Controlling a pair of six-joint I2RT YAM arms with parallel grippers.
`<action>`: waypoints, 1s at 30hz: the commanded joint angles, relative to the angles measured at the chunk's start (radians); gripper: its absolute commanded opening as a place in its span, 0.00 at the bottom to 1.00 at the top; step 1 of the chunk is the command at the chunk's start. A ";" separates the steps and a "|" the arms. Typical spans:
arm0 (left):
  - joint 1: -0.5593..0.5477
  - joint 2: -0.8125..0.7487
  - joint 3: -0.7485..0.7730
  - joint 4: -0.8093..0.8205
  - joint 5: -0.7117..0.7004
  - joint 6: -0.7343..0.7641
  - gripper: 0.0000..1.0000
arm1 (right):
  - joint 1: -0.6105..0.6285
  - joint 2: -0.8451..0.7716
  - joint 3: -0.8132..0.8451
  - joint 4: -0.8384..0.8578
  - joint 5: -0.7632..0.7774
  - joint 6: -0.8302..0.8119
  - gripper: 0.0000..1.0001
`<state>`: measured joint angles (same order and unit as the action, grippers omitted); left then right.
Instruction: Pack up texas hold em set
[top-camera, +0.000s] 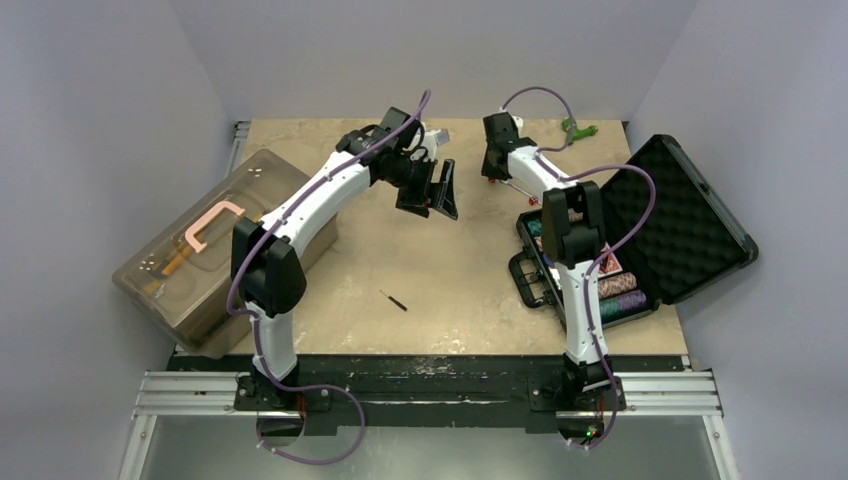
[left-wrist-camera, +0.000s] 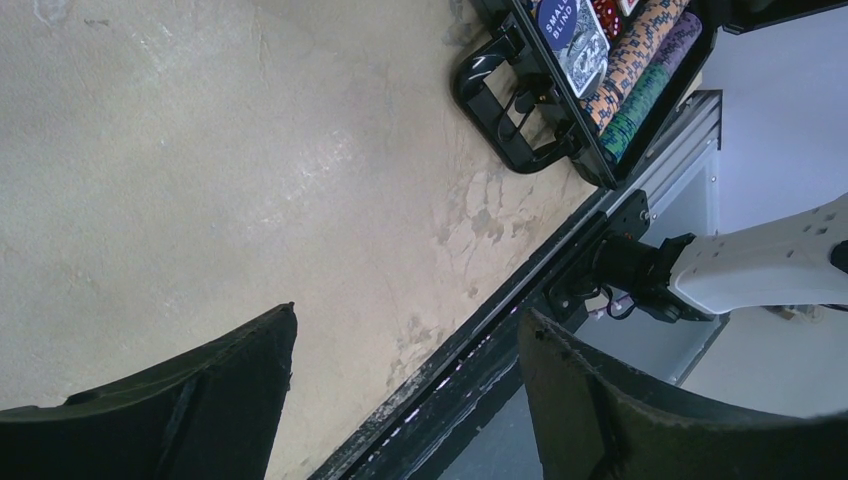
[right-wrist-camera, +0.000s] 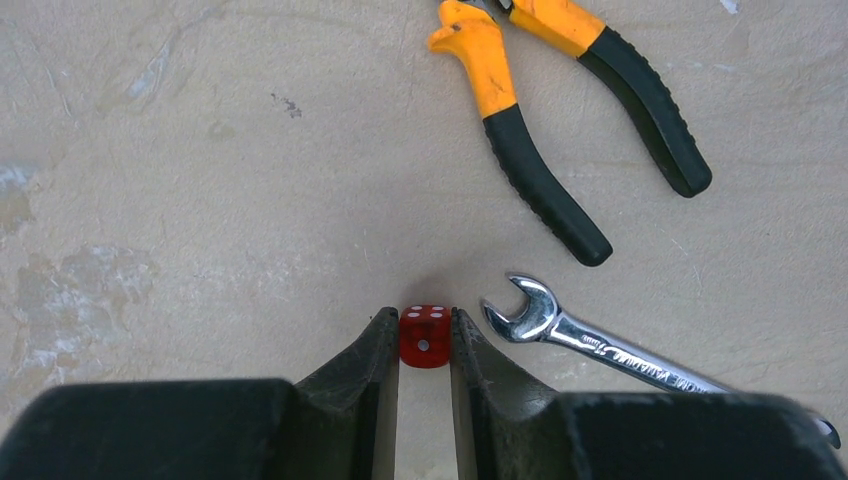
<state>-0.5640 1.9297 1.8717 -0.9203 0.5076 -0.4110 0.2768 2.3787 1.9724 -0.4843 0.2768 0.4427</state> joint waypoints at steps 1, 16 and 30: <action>0.006 -0.036 0.023 0.039 0.032 -0.017 0.79 | 0.016 0.024 0.050 -0.040 0.033 -0.015 0.00; 0.009 -0.025 0.020 0.042 0.037 -0.020 0.79 | 0.017 -0.448 -0.302 -0.064 0.122 0.134 0.00; 0.007 -0.040 0.003 0.070 0.084 -0.046 0.79 | -0.342 -1.202 -1.077 -0.129 0.198 0.664 0.00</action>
<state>-0.5632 1.9297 1.8717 -0.8932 0.5533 -0.4370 0.0002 1.2713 1.0073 -0.6132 0.4206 0.9581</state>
